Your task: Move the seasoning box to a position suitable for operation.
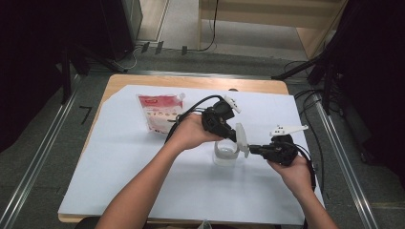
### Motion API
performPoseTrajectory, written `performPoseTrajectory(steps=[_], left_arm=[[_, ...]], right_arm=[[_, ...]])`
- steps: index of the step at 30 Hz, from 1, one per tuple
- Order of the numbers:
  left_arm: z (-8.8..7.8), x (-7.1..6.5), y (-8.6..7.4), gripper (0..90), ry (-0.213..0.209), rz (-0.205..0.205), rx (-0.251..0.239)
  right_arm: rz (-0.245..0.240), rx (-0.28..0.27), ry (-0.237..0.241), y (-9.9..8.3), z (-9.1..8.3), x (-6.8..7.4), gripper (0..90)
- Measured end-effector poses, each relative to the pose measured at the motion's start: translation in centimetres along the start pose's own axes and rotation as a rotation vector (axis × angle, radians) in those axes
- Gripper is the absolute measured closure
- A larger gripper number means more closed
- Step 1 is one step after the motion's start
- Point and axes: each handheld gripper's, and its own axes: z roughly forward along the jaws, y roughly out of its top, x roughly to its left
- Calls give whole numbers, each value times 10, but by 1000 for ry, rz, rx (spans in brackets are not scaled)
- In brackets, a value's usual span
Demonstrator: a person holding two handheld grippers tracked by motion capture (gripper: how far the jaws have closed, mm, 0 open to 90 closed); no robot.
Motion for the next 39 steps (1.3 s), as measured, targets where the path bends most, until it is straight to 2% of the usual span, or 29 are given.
performPoseTrajectory(steps=[4, 8, 10, 12, 13, 14, 15, 18, 20, 21, 23, 25, 26, 30, 32, 33, 35, 37, 39], left_arm=[[7, -2, 6, 888, -18, 3, -10], [12, -4, 8, 879, -17, 8, -8], [13, -6, 8, 867, -3, 17, -11], [11, -6, 8, 816, -6, 20, -7], [9, -4, 6, 784, -31, 14, -9], [9, -4, 6, 745, -31, 14, -9], [7, -4, 4, 745, -33, 12, -18], [-1, -4, 0, 680, -12, 29, -39], [-6, -5, -5, 665, 2, 45, -67], [-10, -4, -9, 664, 2, 39, -93], [-12, -4, -11, 654, 3, 35, -101], [-16, -4, -16, 646, 24, 53, -107], [-17, -4, -20, 636, 35, 40, -98], [-22, -3, -24, 626, 51, 44, -98], [-26, -3, -31, 578, 68, 25, -103], [-26, -3, -31, 540, 68, 25, -103], [-27, -1, -35, 523, 68, 0, -78], [-30, -1, -40, 507, 65, 3, -92], [-32, 0, -46, 483, 54, -15, -98]], right_arm=[[0, -1, -1, 0, 0, 0, 900], [0, -2, 3, 0, -1, 1, 900], [-2, -3, 3, 0, -1, 1, 900], [-5, -4, 5, 0, -2, 1, 900], [-8, -7, 4, 0, -3, 1, 900], [-8, -7, 4, 0, -3, 1, 900], [-12, -7, -1, 0, -3, 1, 900], [-2, -29, -4, 1, -9, -1, 880], [3, -42, -4, 1, -12, -2, 863], [6, -45, -3, 1, -13, -2, 856], [8, -45, -6, 1, -15, -2, 845], [1, -48, -7, 1, -19, 0, 827], [-2, -55, 0, 1, -22, 1, 805], [-4, -59, 3, 0, -24, 1, 758], [12, -57, 14, -1, -26, 0, 682], [12, -57, 14, -1, -26, 0, 682], [10, -54, 18, -3, -27, 1, 671], [9, -49, 22, -6, -28, 3, 648], [11, -46, 19, -6, -29, 4, 635]])
